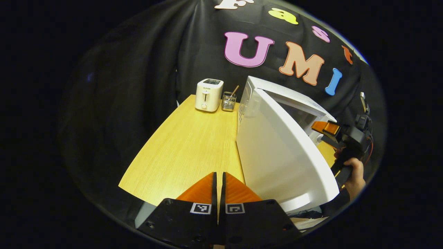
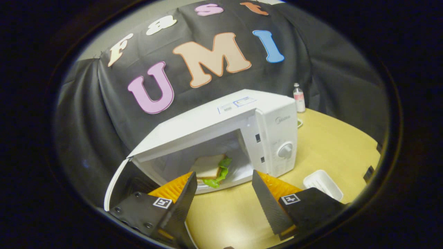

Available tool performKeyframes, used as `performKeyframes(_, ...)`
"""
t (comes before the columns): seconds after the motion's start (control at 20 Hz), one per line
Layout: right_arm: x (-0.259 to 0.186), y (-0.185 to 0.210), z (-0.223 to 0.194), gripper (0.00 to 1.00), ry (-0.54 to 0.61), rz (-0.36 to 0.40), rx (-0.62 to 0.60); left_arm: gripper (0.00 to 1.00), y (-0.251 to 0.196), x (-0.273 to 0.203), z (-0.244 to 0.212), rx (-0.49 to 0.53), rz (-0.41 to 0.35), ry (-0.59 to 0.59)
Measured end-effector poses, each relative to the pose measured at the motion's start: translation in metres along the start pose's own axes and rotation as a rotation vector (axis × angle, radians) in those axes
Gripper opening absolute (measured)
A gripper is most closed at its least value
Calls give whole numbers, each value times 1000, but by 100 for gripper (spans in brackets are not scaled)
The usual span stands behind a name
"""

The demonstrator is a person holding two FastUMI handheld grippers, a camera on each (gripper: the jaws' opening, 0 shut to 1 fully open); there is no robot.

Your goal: Open the microwave oven with the left hand, put the food in, and close the microwave oven.

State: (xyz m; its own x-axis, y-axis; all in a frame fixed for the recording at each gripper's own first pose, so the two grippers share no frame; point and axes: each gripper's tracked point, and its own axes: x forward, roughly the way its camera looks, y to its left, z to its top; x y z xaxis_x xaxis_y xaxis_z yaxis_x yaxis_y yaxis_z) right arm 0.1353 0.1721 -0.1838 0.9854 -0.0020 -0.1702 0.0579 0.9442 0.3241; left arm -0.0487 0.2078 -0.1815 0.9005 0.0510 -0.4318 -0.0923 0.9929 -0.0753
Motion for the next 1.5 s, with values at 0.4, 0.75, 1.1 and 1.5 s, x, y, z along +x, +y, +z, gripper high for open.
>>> performKeyframes(0.4,-74,-18,8,98,-28,-19,-82,0,-13,-8,-9,84,-21,14)
performKeyframes(0.75,-118,-53,-19,87,-5,-116,-85,1,-30,-6,-18,110,-54,29)
performKeyframes(1.1,-140,-74,-36,88,32,-154,-107,1,-50,-5,-16,153,-92,29)
performKeyframes(1.5,-146,-98,-33,98,47,-162,-108,0,-77,2,-19,146,-96,53)
